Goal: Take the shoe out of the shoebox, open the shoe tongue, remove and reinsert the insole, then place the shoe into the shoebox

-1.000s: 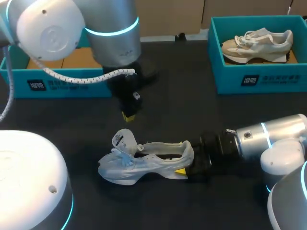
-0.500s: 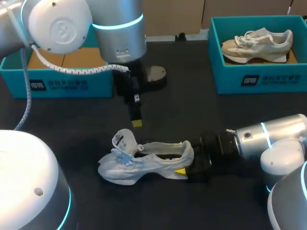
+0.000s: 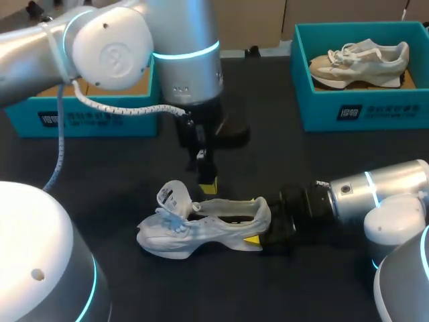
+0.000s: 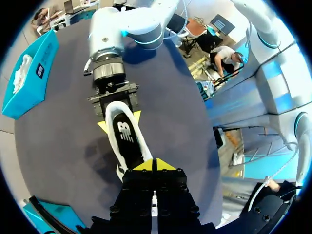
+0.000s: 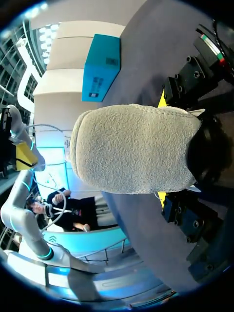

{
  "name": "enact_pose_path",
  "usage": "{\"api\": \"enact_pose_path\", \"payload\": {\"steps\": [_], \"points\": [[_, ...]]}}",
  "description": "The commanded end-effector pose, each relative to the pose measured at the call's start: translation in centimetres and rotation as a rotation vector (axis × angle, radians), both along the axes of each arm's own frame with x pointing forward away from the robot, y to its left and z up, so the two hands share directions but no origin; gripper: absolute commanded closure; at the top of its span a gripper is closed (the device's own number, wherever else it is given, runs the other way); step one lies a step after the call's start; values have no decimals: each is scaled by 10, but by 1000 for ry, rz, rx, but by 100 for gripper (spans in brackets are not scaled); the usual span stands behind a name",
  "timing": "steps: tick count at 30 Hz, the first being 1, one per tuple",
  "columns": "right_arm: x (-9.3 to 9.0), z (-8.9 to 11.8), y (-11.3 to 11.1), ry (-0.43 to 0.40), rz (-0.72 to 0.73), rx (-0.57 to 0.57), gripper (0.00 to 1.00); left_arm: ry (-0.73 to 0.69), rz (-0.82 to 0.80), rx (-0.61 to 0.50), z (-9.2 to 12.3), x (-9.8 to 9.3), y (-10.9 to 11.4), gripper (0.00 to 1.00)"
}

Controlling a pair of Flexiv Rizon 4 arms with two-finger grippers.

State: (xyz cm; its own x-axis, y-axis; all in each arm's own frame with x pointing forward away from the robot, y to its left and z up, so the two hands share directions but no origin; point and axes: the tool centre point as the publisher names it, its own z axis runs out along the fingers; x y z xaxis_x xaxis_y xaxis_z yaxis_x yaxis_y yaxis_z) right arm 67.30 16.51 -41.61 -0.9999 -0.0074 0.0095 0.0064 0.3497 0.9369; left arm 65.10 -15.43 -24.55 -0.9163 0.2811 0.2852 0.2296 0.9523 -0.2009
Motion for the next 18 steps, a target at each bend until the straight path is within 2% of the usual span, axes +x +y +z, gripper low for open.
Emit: {"api": "enact_pose_path", "payload": {"steps": [1, 4, 5, 7, 9, 12, 18], "points": [[0, -2, 0, 0, 0, -4, 100, 9, -5, 5, 0, 3, -2, 100], [0, -2, 0, 0, 0, -4, 100, 9, -5, 5, 0, 3, -2, 100], [0, -2, 0, 0, 0, -4, 100, 44, -7, -4, -8, 6, -8, 100], [0, -2, 0, 0, 0, -4, 100, 2, 11, 6, -22, 7, -15, 100], [0, -2, 0, 0, 0, -4, 100, 34, 18, -1, -34, 9, -21, 100], [0, -2, 0, 0, 0, -4, 100, 50, 97, 24, -57, 12, -31, 100], [0, -2, 0, 0, 0, -4, 100, 50, 97, 24, -57, 12, -31, 100]]}}
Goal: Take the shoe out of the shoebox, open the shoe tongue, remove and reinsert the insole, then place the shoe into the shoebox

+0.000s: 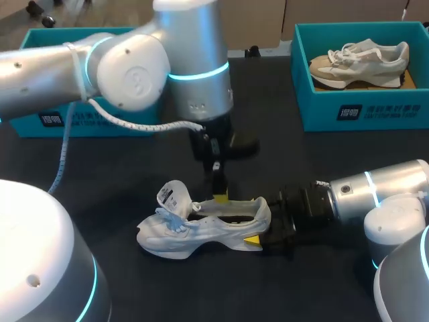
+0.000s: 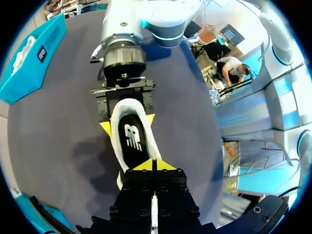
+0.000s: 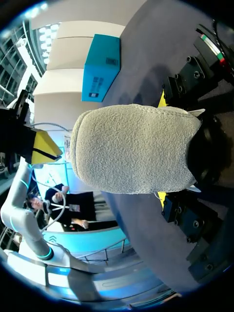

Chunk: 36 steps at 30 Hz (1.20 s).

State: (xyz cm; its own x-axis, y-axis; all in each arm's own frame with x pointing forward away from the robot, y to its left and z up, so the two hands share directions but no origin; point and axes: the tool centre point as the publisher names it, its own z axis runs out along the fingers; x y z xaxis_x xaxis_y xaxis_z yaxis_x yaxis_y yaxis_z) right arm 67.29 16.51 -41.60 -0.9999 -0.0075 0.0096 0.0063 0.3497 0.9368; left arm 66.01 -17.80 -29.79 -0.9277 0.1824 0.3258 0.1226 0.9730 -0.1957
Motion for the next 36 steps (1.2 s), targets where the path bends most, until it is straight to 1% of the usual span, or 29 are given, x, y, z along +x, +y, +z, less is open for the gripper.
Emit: {"api": "enact_pose_path", "payload": {"steps": [1, 8, 9, 10, 13, 15, 18, 20, 27, 32, 36], "points": [[0, -2, 0, 0, 0, -4, 100, 10, -6, 10, -5, 3, -7, 100], [0, -2, 0, 0, 0, -4, 100, 10, -6, 10, -5, 3, -7, 100], [0, -2, 0, 0, 0, -4, 100, 16, -9, 9, -8, 4, -9, 100], [0, -2, 0, 0, 0, -4, 100, -9, -1, 20, -13, 4, -11, 100], [0, -2, 0, 0, 0, -4, 100, -34, -2, 30, -31, -1, -13, 100], [0, -2, 0, 0, 0, -4, 100, -3, -3, 39, -41, -1, -13, 100], [0, -2, 0, 0, 0, -4, 100, 9, -1, 50, -51, -4, -15, 100], [0, -2, 0, 0, 0, -4, 100, -18, 6, 53, -56, -6, -15, 100], [0, -2, 0, 0, 0, -4, 100, -22, 32, 66, -73, -8, -17, 100], [0, -2, 0, 0, 0, -4, 100, -43, 38, 71, -79, -16, -8, 100], [0, -2, 0, 0, 0, -4, 100, -56, 46, 83, -85, -17, -2, 100]]}}
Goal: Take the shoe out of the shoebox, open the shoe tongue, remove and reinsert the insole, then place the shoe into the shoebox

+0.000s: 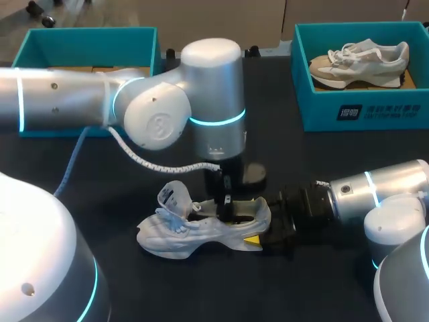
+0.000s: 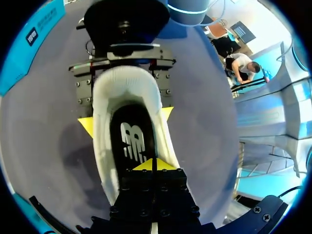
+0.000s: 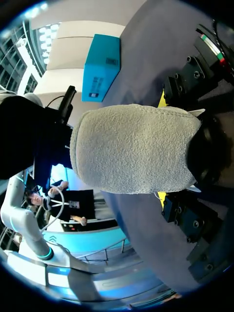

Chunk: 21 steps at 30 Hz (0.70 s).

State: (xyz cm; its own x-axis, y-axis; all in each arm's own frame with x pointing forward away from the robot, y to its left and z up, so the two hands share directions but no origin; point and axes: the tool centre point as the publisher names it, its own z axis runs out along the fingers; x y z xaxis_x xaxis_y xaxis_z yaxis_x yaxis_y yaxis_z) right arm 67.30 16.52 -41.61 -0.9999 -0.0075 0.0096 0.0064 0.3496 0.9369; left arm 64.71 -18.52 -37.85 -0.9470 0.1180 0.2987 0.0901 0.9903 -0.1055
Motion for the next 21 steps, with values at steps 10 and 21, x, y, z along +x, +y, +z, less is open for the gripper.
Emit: {"api": "enact_pose_path", "payload": {"steps": [10, 21], "points": [[0, -2, 0, 0, 0, -4, 100, -40, 33, 20, -16, -10, 21, 100], [0, -2, 0, 0, 0, -4, 100, -55, 49, 31, -29, -5, 22, 82]]}}
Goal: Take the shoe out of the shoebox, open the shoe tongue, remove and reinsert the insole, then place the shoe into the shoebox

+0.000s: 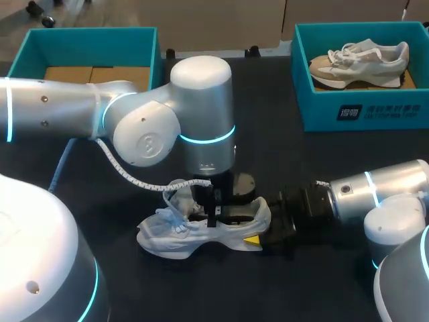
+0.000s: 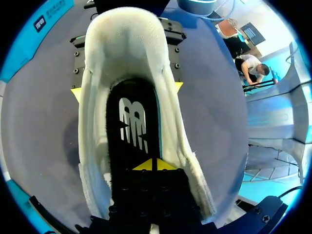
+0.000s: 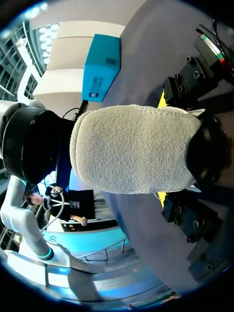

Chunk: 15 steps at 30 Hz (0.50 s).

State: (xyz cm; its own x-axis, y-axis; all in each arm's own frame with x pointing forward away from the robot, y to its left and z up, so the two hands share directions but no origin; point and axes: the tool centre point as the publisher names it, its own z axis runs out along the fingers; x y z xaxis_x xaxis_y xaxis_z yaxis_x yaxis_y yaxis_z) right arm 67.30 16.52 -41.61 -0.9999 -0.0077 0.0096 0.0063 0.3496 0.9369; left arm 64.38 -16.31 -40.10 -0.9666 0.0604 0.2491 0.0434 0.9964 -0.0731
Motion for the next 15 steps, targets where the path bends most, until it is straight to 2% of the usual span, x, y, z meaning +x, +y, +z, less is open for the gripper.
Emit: {"api": "enact_pose_path", "payload": {"steps": [1, 6, 15], "points": [[0, -2, 0, 0, 0, -4, 100, 0, -5, 3, -7, -2, 1, 78], [0, -2, 0, 0, 0, -4, 100, -19, -13, 6, -9, -6, 3, 65], [0, -2, 0, 0, 0, -4, 100, -118, 4, -22, -26, 2, -4, 66]]}}
